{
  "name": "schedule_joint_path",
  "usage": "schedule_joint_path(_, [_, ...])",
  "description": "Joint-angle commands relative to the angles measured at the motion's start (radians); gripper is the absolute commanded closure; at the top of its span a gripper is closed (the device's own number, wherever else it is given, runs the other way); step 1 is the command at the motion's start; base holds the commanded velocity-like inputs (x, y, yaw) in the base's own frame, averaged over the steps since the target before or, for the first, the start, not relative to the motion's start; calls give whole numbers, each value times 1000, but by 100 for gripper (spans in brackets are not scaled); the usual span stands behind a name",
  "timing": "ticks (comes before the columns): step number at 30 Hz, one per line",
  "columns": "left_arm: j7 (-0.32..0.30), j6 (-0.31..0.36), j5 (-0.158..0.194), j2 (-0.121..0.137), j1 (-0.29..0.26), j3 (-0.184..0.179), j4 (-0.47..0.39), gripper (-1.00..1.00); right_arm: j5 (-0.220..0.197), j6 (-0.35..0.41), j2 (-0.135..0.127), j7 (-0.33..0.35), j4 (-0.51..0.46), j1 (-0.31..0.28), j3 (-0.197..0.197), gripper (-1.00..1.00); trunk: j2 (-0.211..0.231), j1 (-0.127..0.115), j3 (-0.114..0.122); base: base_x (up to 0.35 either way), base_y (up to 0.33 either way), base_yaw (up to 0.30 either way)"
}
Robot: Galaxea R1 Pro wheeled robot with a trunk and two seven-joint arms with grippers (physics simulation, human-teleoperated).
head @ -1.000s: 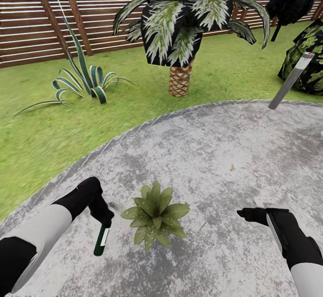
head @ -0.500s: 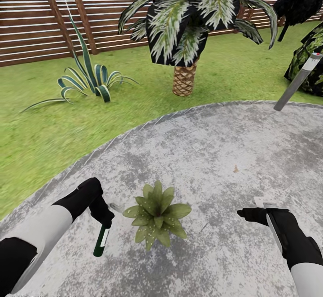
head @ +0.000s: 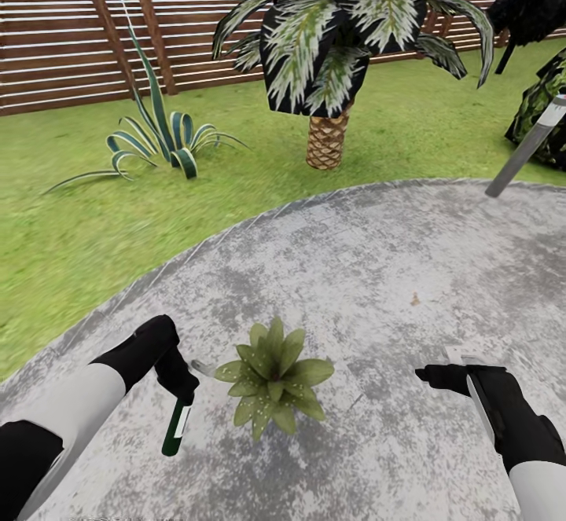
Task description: Pick up the pesticide atomizer in the garden and spray insectifuge to fully cover both potted plants in the garden.
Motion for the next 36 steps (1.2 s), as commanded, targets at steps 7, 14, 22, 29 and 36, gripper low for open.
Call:
schedule_joint_path(7, [-10,7,-9,1,-1,-3,-2,100,11,3,0,9,-1,0,-2,-100,0,0,-1,24,-265,254])
schedule_joint_path(14, [-10,7,-9,2,-1,-1,-2,100,11,3,0,9,-1,0,-2,-100,0,0,-1,1,-65,143])
schedule_joint_path(22, [-10,7,-9,2,-1,1,-2,100,10,3,0,9,-1,0,-2,-100,0,0,-3,0,-156,109])
schedule_joint_path(29, [-10,7,-9,2,-1,1,-2,100,10,3,0,9,-1,0,-2,-100,0,0,-8,0,-291,250])
schedule_joint_path(36, [-10,7,-9,1,-1,1,-2,100,11,3,0,9,-1,0,-2,-100,0,0,-12,0,-290,254])
